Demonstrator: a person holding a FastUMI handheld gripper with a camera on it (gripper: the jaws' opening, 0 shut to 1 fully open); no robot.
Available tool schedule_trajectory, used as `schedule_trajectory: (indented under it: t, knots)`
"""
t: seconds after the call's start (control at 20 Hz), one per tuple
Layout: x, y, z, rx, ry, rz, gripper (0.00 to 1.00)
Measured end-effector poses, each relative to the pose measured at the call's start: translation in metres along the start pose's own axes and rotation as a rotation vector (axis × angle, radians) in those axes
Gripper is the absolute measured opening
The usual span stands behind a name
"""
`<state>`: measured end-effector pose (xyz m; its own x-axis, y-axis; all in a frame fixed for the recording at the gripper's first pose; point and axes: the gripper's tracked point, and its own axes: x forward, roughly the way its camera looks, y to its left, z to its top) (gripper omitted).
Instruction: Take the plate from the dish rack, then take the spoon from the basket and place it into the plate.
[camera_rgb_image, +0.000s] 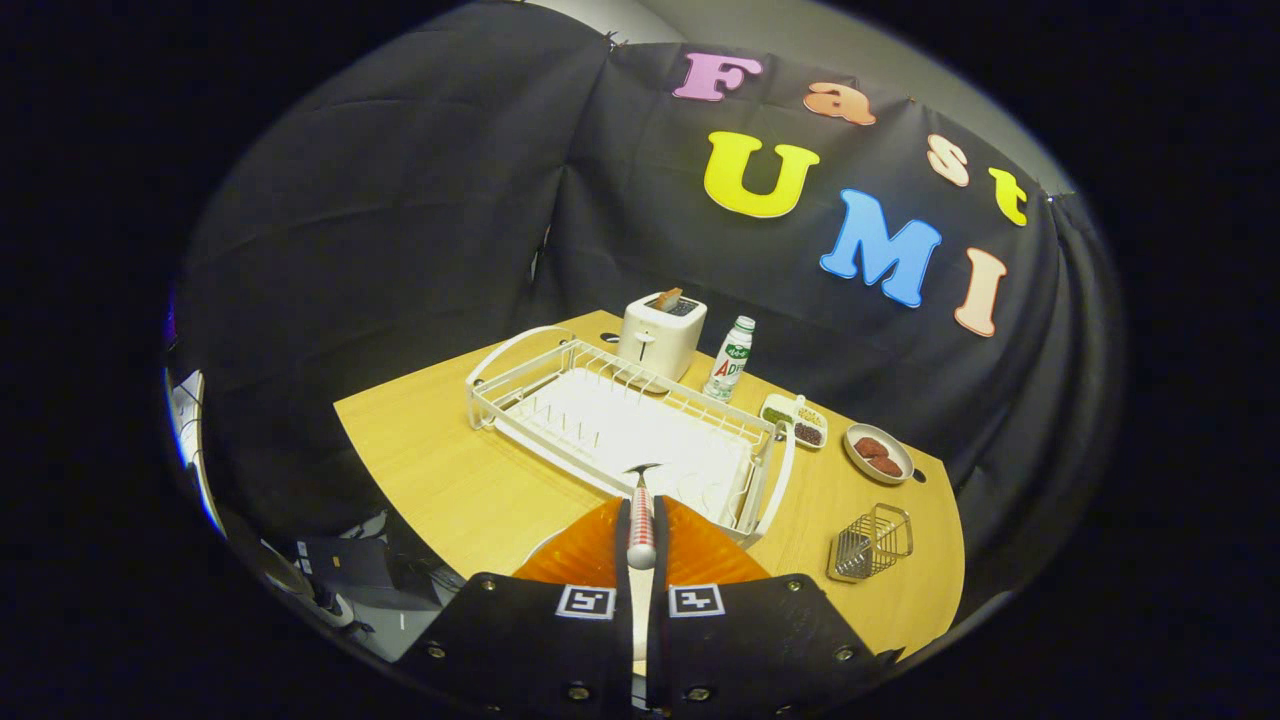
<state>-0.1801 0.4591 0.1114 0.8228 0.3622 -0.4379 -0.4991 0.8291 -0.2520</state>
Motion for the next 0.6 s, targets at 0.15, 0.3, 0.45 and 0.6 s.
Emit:
schedule_trajectory:
  t: [0.15, 0.3, 0.45, 0.6]
  knots:
    - [-0.003, 0.002, -0.014, 0.004, 0.012, 0.019, 0.05]
    - [-0.003, 0.005, -0.02, 0.019, 0.008, 0.038, 0.05]
    - [-0.002, 0.003, -0.033, 0.028, 0.03, 0.036, 0.05]
    - [0.002, 0.003, -0.046, 0.031, 0.056, 0.036, 0.05]
